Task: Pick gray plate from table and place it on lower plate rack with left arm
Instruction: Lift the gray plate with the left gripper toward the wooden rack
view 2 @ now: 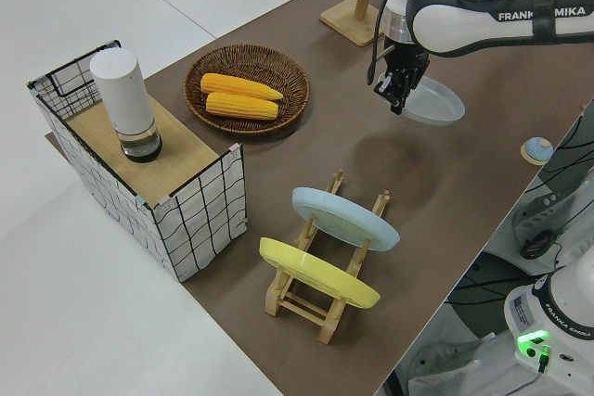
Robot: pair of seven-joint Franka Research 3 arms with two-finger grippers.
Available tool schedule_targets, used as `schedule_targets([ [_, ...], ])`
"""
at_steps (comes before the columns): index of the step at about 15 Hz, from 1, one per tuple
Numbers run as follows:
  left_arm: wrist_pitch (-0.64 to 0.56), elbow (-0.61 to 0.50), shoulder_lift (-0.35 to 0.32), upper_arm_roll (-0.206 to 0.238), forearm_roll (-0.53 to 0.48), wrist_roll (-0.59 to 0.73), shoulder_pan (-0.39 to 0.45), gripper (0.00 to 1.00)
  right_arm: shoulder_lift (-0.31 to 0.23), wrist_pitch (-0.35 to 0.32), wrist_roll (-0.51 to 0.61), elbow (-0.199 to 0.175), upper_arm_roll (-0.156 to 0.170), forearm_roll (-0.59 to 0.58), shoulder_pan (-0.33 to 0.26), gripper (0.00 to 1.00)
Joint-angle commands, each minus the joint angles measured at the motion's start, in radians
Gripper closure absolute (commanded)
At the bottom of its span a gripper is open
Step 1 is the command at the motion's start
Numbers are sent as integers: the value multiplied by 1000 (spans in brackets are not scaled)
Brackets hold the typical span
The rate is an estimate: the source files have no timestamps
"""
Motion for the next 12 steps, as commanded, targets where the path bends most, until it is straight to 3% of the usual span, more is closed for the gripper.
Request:
schedule_targets([
  [1, -110, 91, 2, 4, 4, 5, 2, 1000, -2, -12, 12, 8, 22, -6, -25, 17],
  [6, -185, 171, 2, 42, 15, 5, 2, 1000, -4, -12, 12, 8, 22, -6, -25, 17],
  [12, -245, 227, 4, 52, 141, -4, 2, 1000, -2, -12, 12, 8, 20, -6, -25, 17],
])
